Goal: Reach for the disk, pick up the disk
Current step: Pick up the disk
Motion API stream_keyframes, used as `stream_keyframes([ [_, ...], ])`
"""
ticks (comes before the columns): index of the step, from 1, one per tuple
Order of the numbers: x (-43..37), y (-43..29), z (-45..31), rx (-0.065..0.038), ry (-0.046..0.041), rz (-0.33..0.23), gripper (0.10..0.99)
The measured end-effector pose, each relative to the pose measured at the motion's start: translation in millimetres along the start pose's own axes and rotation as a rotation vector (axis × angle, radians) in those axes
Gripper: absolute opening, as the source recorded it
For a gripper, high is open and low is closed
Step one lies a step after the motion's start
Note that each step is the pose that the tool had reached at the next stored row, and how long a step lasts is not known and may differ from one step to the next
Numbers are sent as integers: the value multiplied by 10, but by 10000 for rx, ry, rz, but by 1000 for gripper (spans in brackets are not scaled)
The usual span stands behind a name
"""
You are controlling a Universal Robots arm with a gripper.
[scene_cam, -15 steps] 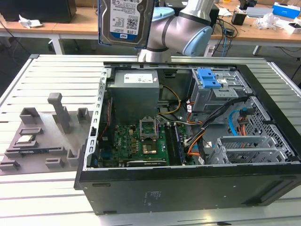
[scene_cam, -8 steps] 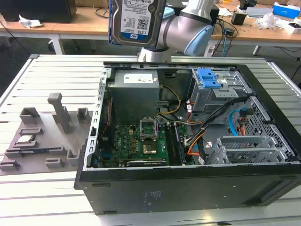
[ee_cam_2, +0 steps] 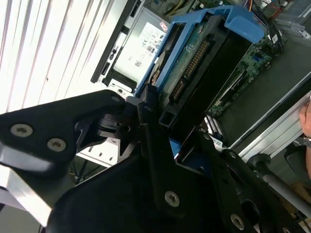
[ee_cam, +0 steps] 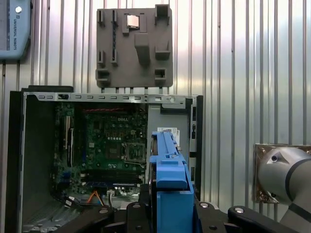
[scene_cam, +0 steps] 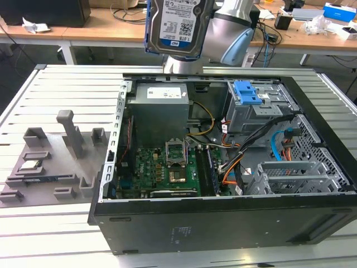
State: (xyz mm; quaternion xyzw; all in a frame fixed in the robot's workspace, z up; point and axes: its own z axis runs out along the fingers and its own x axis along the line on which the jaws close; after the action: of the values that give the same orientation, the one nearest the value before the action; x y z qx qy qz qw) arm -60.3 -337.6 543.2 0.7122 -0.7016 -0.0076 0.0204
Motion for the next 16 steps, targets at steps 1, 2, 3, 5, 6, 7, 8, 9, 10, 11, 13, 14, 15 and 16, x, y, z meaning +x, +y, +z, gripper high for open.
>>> stream_keyframes([
  [1, 1, -46, -2, 1, 0, 0, 365],
  [2, 1, -93, -3, 0, 1, -1, 365],
  [3, 2, -115, -4, 0, 1, 0, 365],
  [5, 3, -175, -7, 1, 2, -1, 365],
  [6, 3, -201, -8, 0, 2, -1, 365],
  [7, 4, -229, -9, 0, 3, 0, 365],
  [8, 4, -256, -10, 1, 4, 1, 365],
  [9, 5, -302, -12, 0, 4, -2, 365],
  [10, 5, -334, -13, 1, 5, 0, 365],
  [11, 6, -359, -14, 0, 6, 2, 365],
  [13, 7, -435, -17, 1, 6, 0, 365],
  [14, 8, -485, -19, 0, 7, 0, 365],
  [15, 8, -523, -21, 0, 9, -1, 365],
  [16, 8, -546, -21, 1, 9, 0, 365],
])
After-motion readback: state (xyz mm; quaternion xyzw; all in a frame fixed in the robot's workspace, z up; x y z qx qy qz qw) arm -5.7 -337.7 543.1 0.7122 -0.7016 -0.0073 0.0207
